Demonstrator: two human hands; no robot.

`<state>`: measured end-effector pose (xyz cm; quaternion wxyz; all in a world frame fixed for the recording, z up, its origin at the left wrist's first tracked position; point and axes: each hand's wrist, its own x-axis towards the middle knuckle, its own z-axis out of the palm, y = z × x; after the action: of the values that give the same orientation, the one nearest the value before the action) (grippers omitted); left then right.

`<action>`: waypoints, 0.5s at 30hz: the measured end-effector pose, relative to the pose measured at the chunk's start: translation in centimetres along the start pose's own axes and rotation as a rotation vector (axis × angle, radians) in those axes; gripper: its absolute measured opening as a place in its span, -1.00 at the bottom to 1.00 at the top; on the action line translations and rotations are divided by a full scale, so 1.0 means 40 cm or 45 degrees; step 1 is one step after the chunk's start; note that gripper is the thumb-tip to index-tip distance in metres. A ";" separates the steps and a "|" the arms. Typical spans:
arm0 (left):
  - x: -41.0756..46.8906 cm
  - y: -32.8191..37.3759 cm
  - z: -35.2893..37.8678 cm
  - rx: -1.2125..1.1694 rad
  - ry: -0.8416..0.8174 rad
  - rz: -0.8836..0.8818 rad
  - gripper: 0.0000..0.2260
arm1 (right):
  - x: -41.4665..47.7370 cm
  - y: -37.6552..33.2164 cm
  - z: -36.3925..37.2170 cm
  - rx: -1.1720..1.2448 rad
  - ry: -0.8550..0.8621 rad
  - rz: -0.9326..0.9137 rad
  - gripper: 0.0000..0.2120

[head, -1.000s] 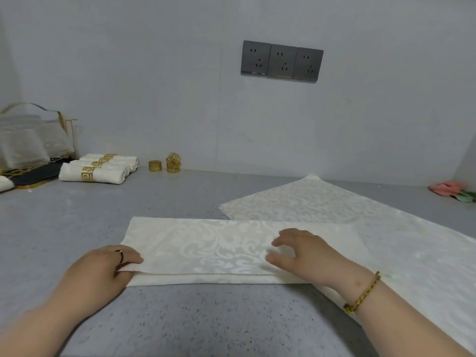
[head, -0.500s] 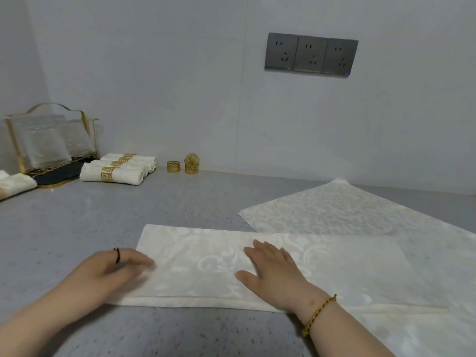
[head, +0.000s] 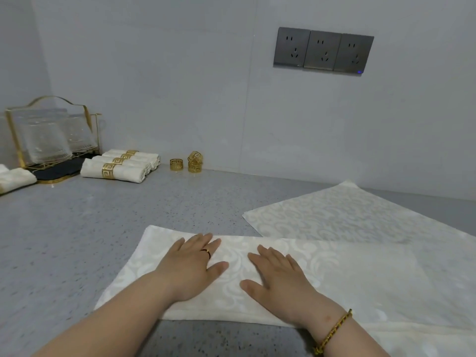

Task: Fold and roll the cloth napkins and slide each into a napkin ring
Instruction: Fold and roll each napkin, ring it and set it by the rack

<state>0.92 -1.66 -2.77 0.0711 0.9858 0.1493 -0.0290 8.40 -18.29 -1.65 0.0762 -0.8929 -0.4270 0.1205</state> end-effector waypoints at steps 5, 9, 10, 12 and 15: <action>-0.021 -0.069 -0.029 0.061 -0.100 -0.128 0.27 | -0.002 0.000 -0.005 0.022 -0.033 -0.004 0.17; -0.038 -0.110 -0.057 0.099 -0.091 -0.243 -0.35 | -0.002 0.001 -0.006 0.036 -0.041 -0.001 0.04; -0.035 -0.114 -0.068 0.112 -0.073 -0.252 -0.38 | -0.001 0.002 -0.004 0.035 -0.040 -0.005 0.08; -0.019 -0.122 -0.101 0.088 -0.044 -0.316 -0.42 | 0.001 0.006 0.003 0.018 -0.041 -0.019 0.24; -0.004 -0.144 -0.139 -0.167 -0.112 -0.469 -0.61 | 0.010 0.014 0.011 -0.004 -0.032 -0.017 0.34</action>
<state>-0.74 4.55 1.97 0.1351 0.9328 0.3255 -0.0750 8.93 -18.32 -2.27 0.0703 -0.8885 -0.4342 0.1304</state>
